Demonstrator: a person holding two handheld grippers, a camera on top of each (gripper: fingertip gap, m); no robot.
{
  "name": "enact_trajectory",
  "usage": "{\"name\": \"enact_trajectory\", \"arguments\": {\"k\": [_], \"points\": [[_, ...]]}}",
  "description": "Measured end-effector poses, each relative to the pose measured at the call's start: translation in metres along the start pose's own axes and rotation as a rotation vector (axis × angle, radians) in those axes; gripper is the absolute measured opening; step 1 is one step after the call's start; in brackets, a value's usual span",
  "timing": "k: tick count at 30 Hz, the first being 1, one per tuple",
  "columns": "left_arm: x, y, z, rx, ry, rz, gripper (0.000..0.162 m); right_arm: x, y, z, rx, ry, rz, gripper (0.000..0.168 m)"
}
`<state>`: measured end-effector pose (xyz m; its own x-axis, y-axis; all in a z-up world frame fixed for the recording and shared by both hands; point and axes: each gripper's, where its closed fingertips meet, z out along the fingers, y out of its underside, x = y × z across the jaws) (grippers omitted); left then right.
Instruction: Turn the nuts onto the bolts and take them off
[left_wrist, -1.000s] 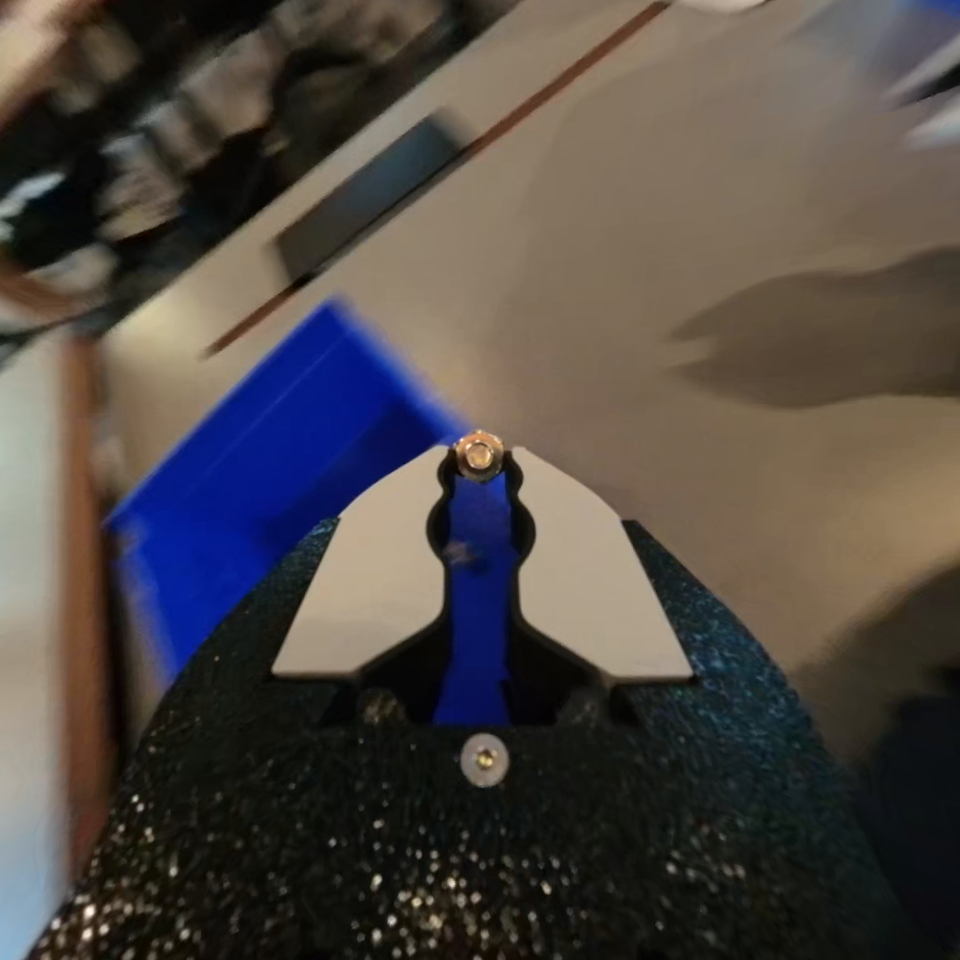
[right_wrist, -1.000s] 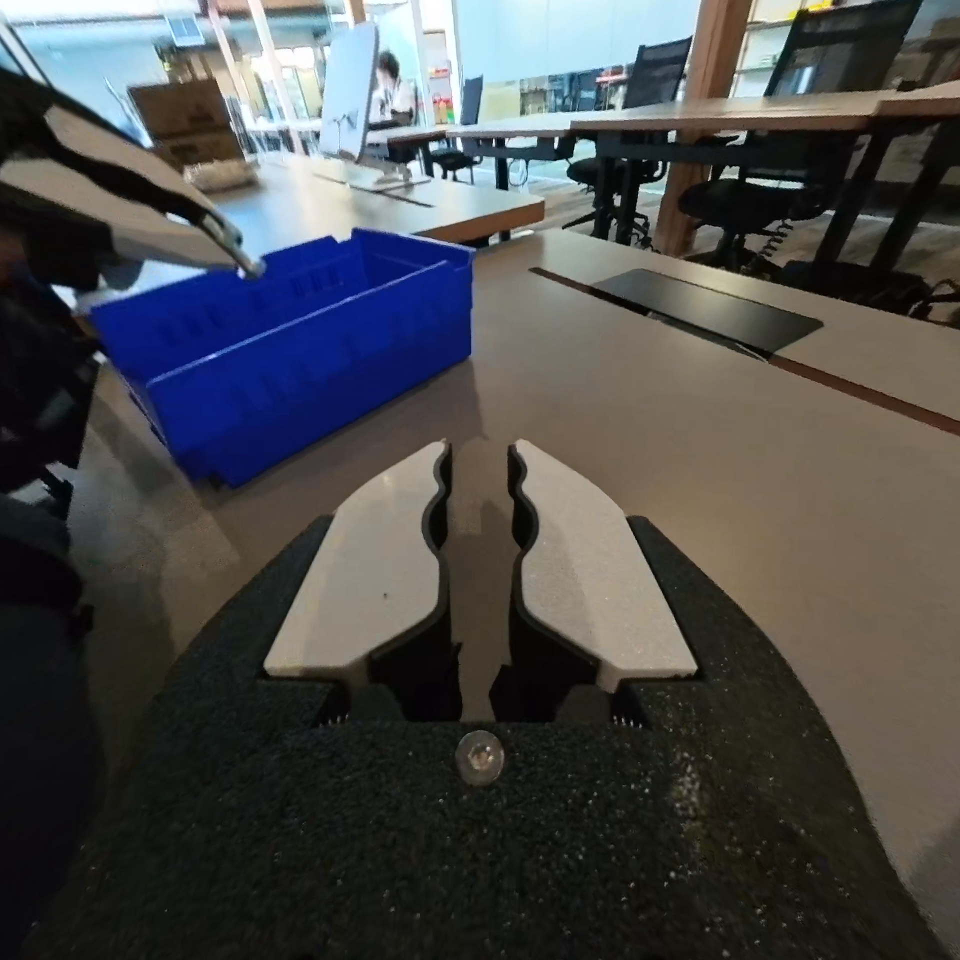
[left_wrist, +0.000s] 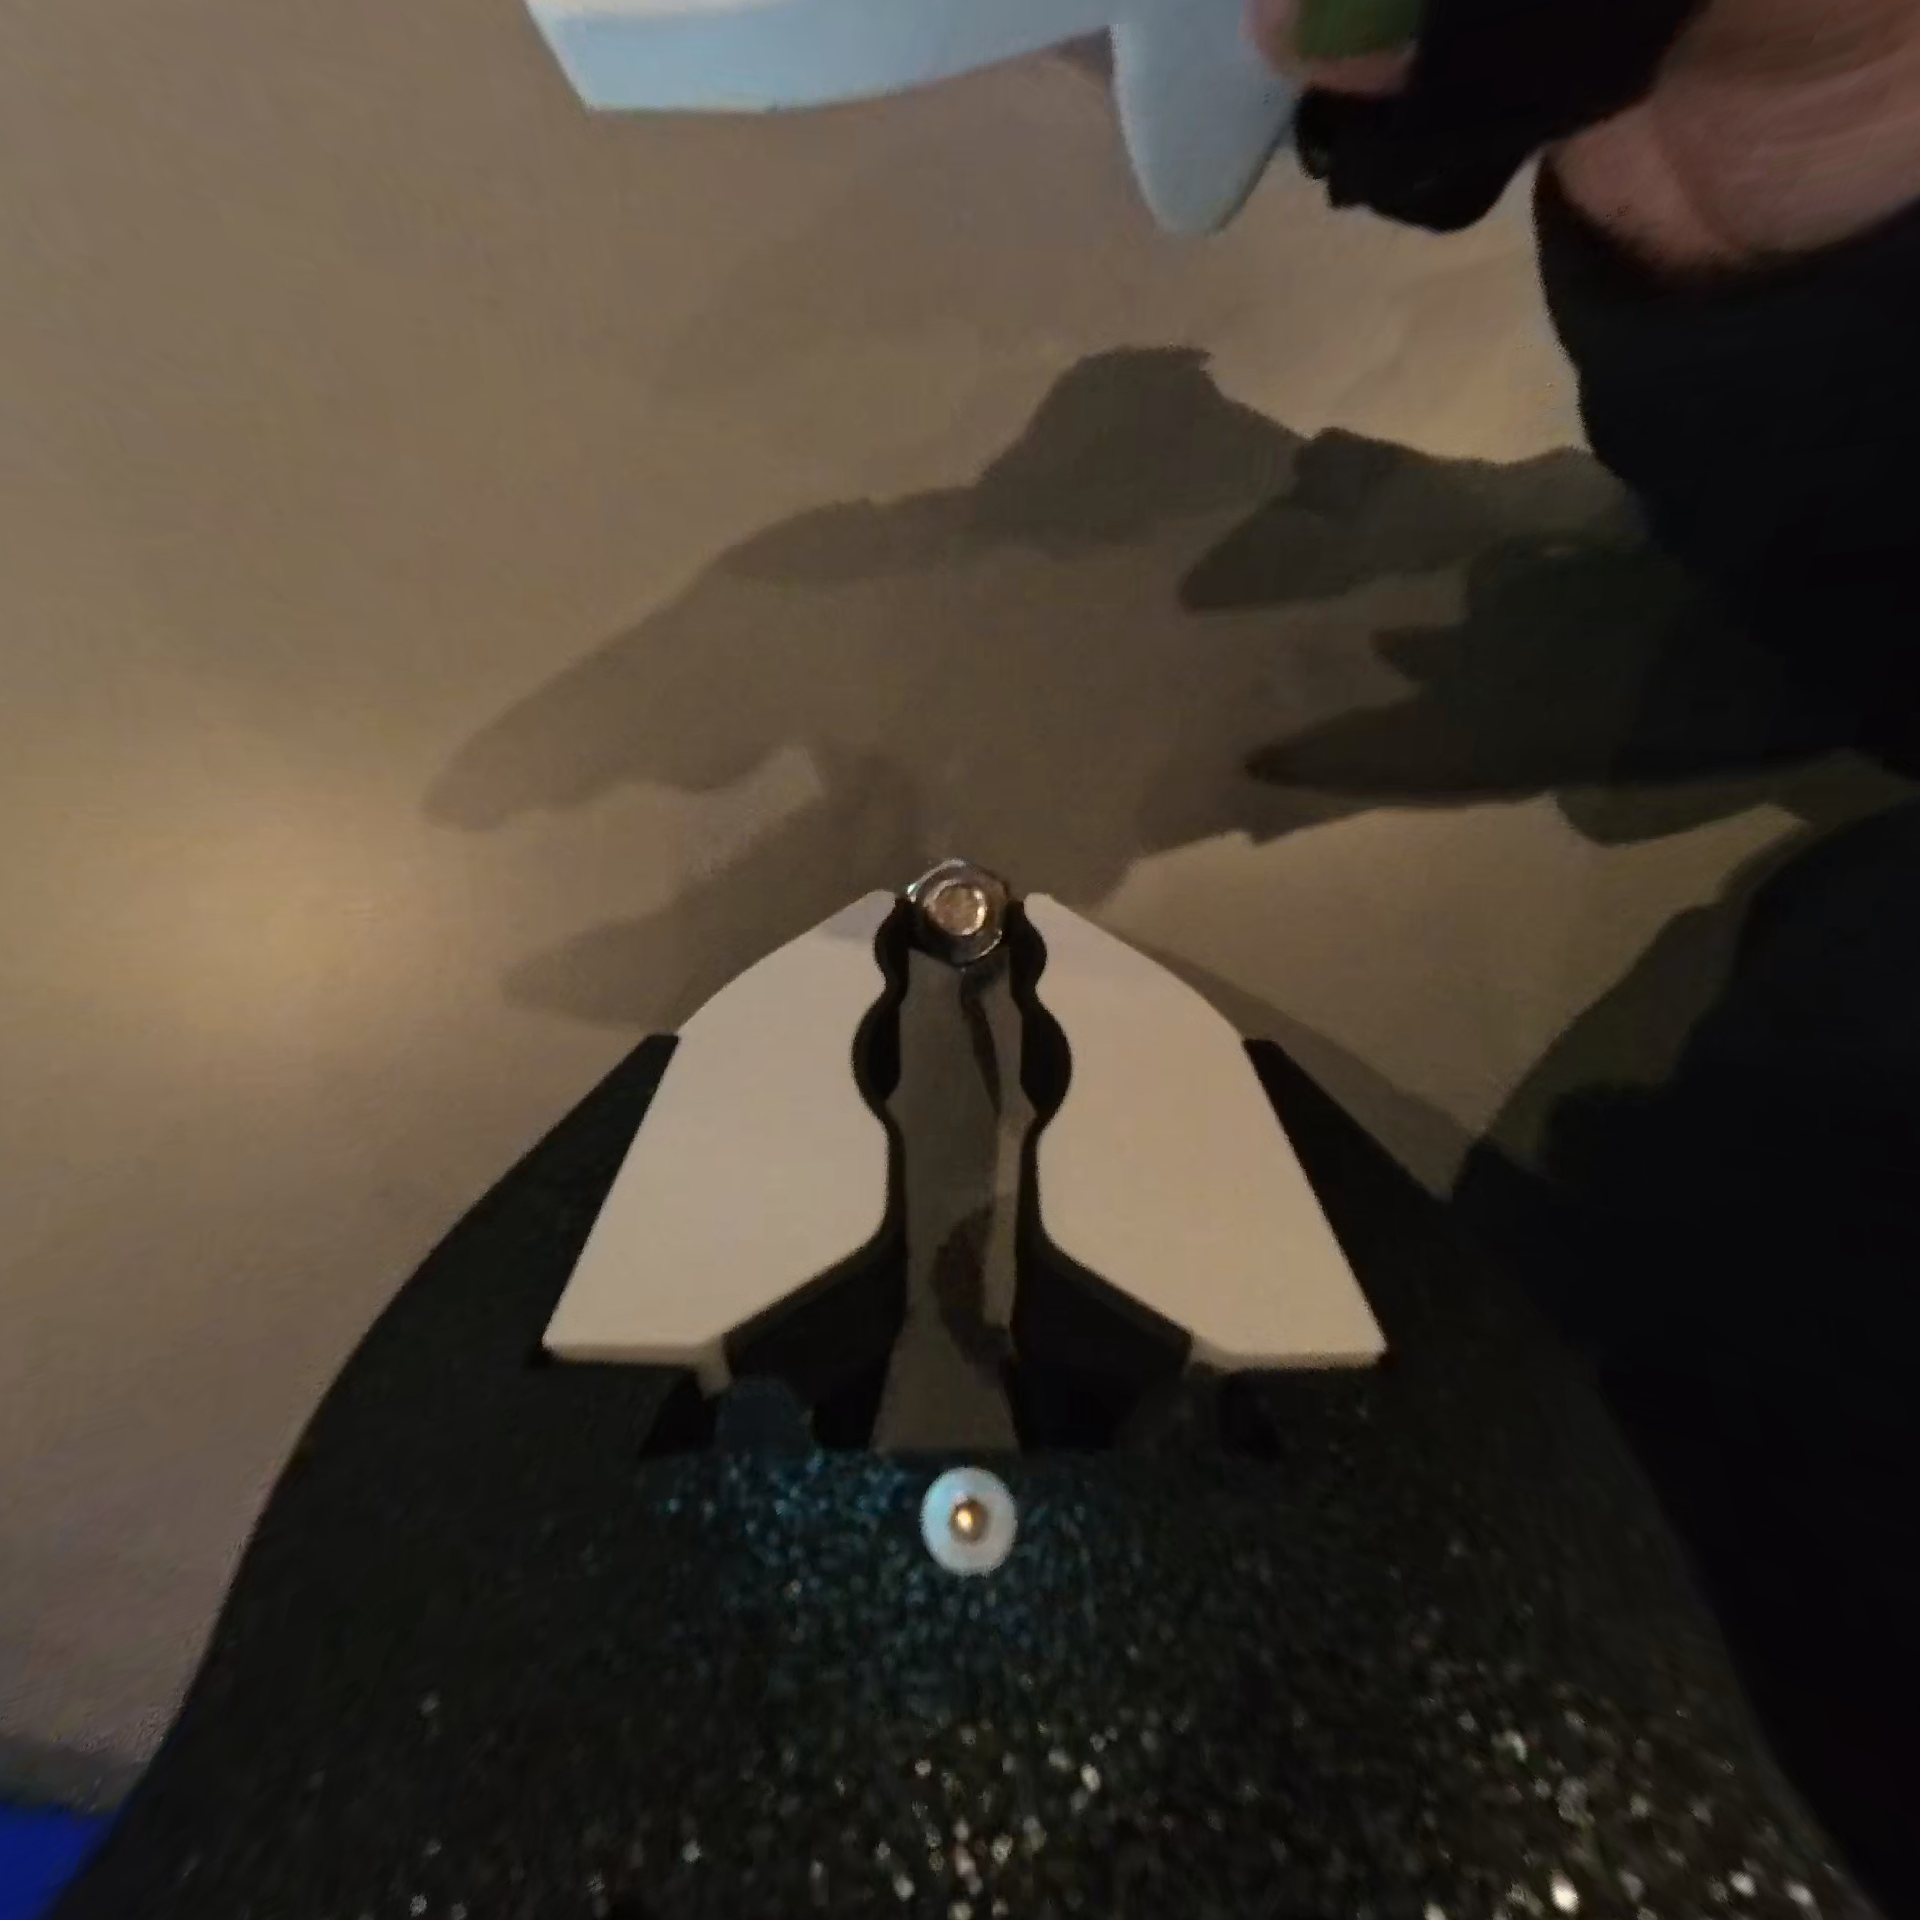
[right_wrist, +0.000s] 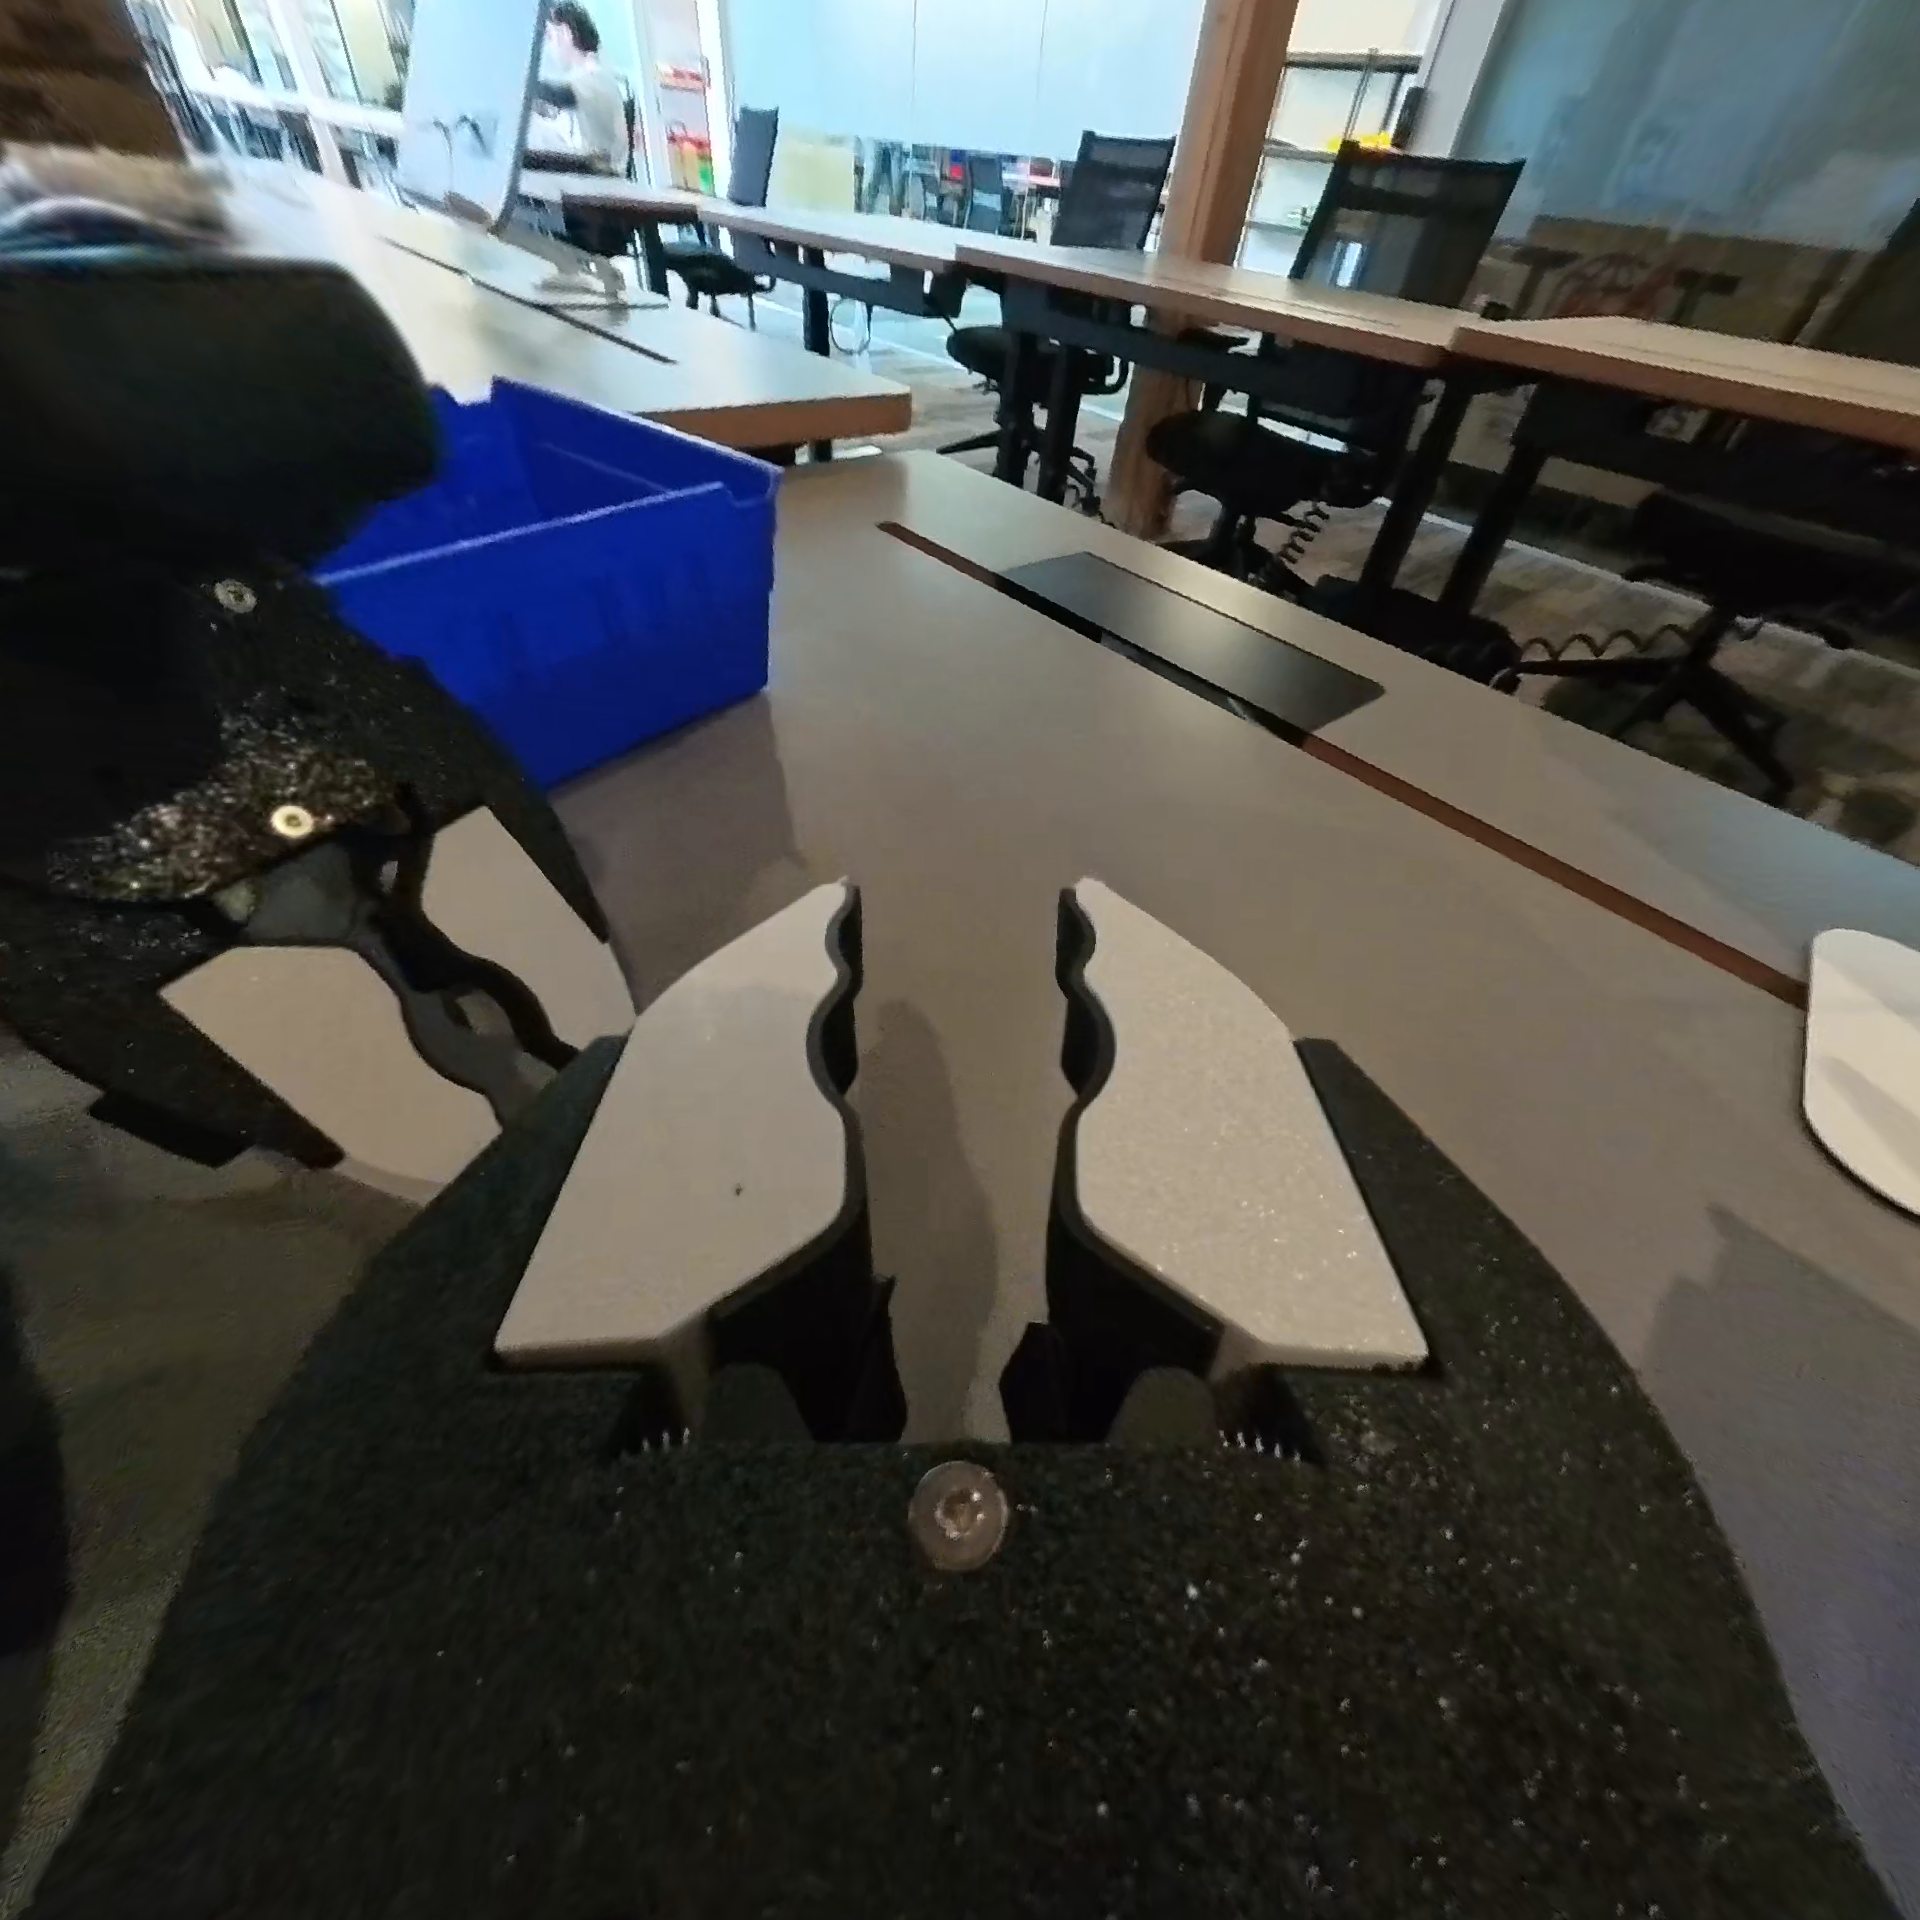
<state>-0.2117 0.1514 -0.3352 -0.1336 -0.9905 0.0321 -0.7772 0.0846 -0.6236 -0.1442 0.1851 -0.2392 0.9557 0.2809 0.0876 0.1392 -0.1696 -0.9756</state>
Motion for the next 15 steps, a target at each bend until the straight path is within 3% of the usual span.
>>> {"name": "enact_trajectory", "arguments": {"k": [1, 9, 11, 15], "points": [[-0.002, 0.001, 0.002, -0.002, -0.006, -0.009, 0.017, -0.001, 0.001, 0.001, -0.012, 0.002, -0.018, 0.035], [-0.004, -0.002, 0.009, 0.051, 0.021, -0.026, 0.019, -0.001, 0.009, 0.005, -0.063, 0.033, -0.087, 0.035], [-0.001, -0.003, 0.009, 0.075, 0.045, -0.043, 0.040, -0.001, 0.009, 0.004, -0.061, 0.020, -0.089, 0.036], [-0.003, -0.012, -0.008, 0.233, 0.034, -0.042, 0.043, -0.016, 0.006, -0.002, -0.057, -0.115, -0.120, 0.035]]}}
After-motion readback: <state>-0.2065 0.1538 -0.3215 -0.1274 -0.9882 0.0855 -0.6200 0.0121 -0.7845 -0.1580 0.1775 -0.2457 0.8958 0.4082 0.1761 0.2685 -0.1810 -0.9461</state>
